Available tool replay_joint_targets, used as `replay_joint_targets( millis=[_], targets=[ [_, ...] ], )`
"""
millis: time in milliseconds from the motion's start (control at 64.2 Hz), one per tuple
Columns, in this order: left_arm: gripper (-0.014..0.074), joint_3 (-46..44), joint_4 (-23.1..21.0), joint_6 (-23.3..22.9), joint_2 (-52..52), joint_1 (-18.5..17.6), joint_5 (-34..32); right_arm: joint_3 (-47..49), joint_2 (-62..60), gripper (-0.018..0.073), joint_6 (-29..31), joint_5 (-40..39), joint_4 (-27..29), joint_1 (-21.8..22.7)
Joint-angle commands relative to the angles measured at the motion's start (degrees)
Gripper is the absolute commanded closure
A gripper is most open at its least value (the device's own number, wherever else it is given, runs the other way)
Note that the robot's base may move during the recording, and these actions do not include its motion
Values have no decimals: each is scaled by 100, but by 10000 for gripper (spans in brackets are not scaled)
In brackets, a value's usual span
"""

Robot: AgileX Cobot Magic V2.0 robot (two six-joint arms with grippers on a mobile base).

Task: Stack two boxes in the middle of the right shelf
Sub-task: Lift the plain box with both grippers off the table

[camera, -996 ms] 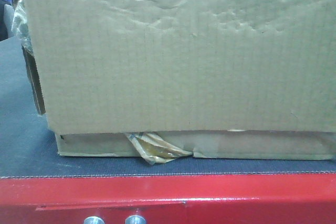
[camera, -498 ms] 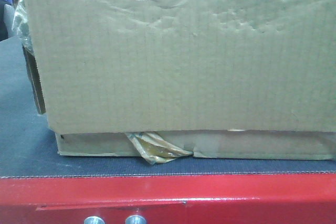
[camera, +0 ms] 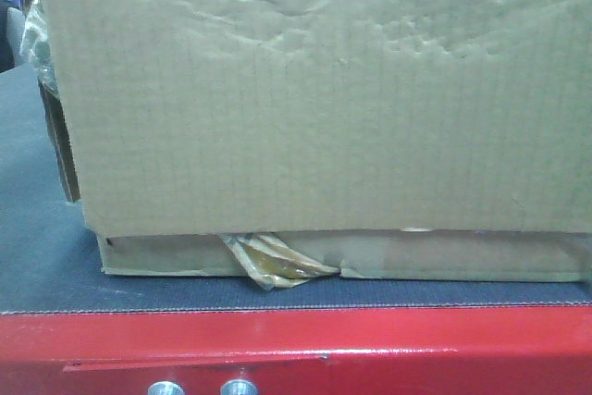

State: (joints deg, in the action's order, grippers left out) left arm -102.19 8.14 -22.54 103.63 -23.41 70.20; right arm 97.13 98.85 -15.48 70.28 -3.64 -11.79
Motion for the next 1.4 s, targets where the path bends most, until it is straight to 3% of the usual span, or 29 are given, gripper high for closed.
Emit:
replay_joint_targets(
  millis=[0,109,265,374,529,716,825,1043,1386],
  targets=[
    [155,0,14,-8,-34,17,-24,0,-7,275,51,-32,-96,23],
    [193,0,14,-62,-34,17,-24,0,-7,409,51,-32,-96,23],
    [477,0,14,-207,-34,17,-24,-110,-7,719,51,-32,-96,23],
    [703,0,-15,-207,-34,17,-24,-245,-7,721,51,-32,-122,23],
    [708,-15,91,-336,-53,17,-24,-244,-98,721,16,-32,-495,-84],
    [708,-78,949,-872,-377,-241,-24,-244,-507,721,-456,-32,-1160,-385],
    [708,-78,1234,-956,-661,-382,-24,-244,-802,721,-584,-292,-1272,-500],
    [708,-93,1386,-1111,-1244,-437,-24,63,-1272,721,-700,-937,-1401,-548],
    [708,-538,2553,-1231,-1616,-437,-641,785,-1367,721,-700,-1701,-1469,-548]
  ],
)
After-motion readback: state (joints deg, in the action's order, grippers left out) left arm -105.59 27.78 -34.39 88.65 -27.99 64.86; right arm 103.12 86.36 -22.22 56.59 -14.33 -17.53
